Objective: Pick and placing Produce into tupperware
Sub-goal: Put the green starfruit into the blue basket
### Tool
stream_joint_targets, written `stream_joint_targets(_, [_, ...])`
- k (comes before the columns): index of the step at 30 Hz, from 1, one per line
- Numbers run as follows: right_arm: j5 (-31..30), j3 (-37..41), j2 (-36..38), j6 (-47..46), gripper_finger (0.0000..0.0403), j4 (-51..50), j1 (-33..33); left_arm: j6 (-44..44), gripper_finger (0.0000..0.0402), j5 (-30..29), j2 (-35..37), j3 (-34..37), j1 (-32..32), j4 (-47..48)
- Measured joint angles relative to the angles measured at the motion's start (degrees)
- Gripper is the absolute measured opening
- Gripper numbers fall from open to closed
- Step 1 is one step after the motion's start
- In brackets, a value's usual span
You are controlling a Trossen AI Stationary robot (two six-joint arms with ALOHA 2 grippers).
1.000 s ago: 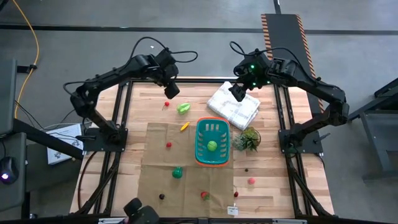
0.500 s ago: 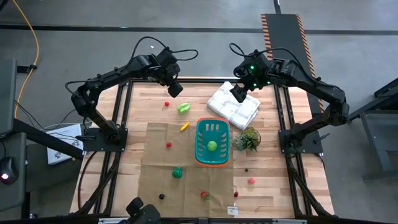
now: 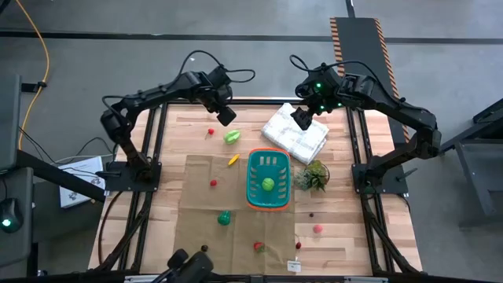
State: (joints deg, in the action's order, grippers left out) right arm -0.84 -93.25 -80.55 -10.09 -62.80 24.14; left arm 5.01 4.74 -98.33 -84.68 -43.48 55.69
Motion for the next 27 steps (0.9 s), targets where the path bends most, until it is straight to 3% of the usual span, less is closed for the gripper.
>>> stream_joint_targets(9, [0.0, 0.0, 0.0, -0.2, 0.0288, 0.0, 0.0, -0.8, 0.0218, 2.3, -2.1, 0.0, 0.0, 0.0])
stream_joint_targets(19, [0.0, 0.0, 0.0, -1.4, 0.0288, 0.0, 0.0, -1.1, 0.0305, 2.8, -3.4, 0.0, 0.0, 0.0])
stream_joint_targets(27, [0.0, 0.0, 0.0, -1.7, 0.0288, 0.0, 0.0, -2.0, 0.0326, 2.8, -7.5, 0.0, 1.6, 1.6])
